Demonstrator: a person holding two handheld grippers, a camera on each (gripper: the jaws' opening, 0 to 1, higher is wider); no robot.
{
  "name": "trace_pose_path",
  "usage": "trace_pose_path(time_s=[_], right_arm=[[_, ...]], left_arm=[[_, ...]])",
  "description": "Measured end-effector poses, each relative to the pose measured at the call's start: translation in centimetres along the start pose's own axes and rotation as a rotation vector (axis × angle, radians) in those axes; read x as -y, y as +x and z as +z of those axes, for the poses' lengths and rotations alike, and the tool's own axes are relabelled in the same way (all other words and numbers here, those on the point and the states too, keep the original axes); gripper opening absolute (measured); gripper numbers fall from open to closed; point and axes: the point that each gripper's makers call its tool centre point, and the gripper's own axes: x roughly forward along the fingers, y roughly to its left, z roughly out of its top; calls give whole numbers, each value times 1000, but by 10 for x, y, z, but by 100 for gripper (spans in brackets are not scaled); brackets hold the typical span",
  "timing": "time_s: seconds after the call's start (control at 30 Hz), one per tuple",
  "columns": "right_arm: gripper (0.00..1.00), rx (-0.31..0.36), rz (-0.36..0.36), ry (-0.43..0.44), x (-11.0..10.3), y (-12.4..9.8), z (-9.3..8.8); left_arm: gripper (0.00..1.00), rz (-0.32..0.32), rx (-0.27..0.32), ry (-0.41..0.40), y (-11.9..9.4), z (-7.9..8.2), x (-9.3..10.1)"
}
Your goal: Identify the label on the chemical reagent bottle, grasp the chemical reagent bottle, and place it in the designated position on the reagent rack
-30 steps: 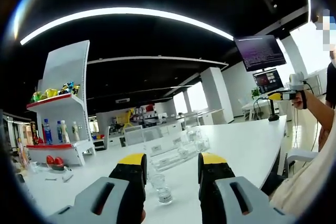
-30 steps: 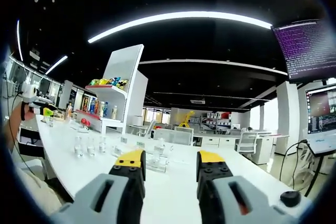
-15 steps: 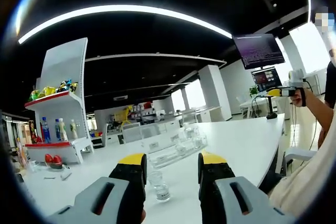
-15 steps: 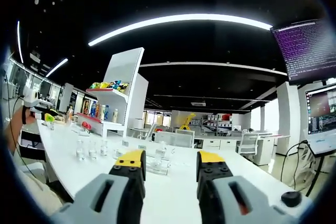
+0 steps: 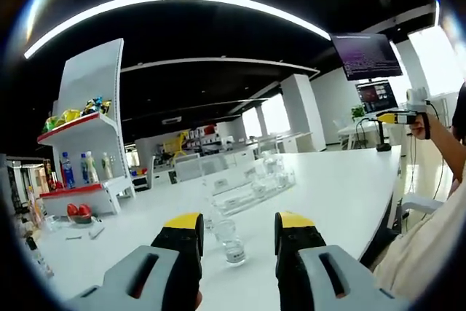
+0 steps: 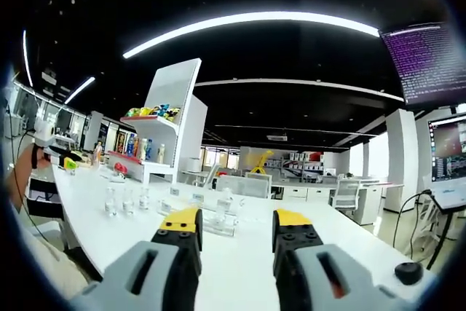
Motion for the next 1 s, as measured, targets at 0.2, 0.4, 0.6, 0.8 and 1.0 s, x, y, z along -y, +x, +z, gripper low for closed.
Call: trace_pose_path(time_s=[0.2, 0.4, 0.6, 0.8, 1.0], right_arm=[[38, -22, 7, -2, 0, 5, -7], [38, -54, 33, -6, -6, 11, -19], [38, -69, 64, -10, -13, 13, -24], [37, -92, 148, -31, -28, 14, -32], [37, -111, 187, -30, -33, 13, -39]], left_arm=[[40, -3, -23, -7, 7, -8, -1], [40, -4, -46, -18, 13, -17, -4], [40, -4, -58, -19, 17, -22, -5], [40, -1, -70, -27, 21, -27, -7], [40, 3, -76, -32, 23, -30, -10]])
